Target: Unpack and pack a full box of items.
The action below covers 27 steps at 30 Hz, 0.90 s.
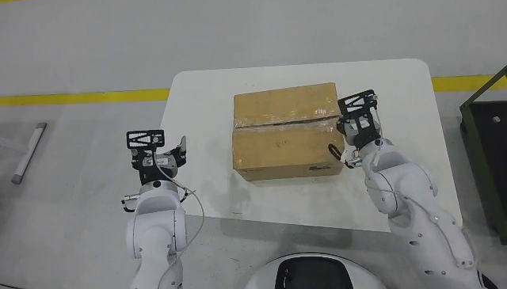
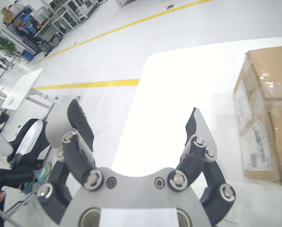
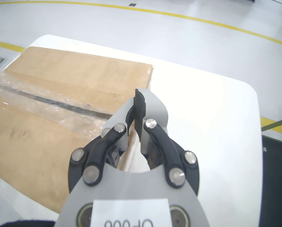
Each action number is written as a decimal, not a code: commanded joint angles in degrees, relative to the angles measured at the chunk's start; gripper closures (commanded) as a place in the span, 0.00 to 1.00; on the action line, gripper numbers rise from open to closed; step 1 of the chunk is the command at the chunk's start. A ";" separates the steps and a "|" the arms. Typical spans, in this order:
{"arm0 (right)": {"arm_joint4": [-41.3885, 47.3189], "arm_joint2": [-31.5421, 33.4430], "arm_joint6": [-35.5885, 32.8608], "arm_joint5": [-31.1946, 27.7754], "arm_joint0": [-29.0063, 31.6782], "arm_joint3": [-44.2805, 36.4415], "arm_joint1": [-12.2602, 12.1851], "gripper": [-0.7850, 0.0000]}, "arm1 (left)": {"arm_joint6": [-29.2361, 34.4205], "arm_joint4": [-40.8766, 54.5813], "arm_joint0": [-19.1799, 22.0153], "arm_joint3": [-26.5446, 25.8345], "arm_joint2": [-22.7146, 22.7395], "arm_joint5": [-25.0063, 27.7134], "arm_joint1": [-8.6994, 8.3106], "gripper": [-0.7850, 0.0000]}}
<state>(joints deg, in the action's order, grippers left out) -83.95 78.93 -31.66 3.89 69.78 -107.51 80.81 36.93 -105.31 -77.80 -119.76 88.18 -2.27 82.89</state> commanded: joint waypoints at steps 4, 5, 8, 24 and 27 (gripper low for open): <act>1.71 7.34 0.96 -2.46 4.42 -3.78 -0.87 1.00 | -3.53 4.38 -1.18 -0.94 -2.34 2.34 0.08 0.00; 1.61 9.10 1.23 -3.06 5.45 -4.70 -1.08 1.00 | -4.26 4.86 -1.44 -1.13 -2.67 3.16 0.05 0.00; 2.47 13.86 2.16 -5.26 9.10 -7.68 -1.62 1.00 | -6.21 6.80 -2.54 -1.47 -3.57 5.21 -0.03 0.00; 8.78 21.95 3.38 -12.05 18.90 -12.88 -2.46 0.71 | -14.12 12.33 -7.10 -4.02 -2.57 11.28 -0.63 0.00; 8.77 21.95 3.38 -12.04 18.90 -12.88 -2.46 0.47 | -14.12 12.32 -7.10 -4.02 -2.58 11.28 -0.63 0.00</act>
<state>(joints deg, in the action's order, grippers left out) -75.19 100.89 -28.27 -8.15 88.68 -120.39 78.35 22.81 -92.99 -84.90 -123.78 85.61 9.01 82.26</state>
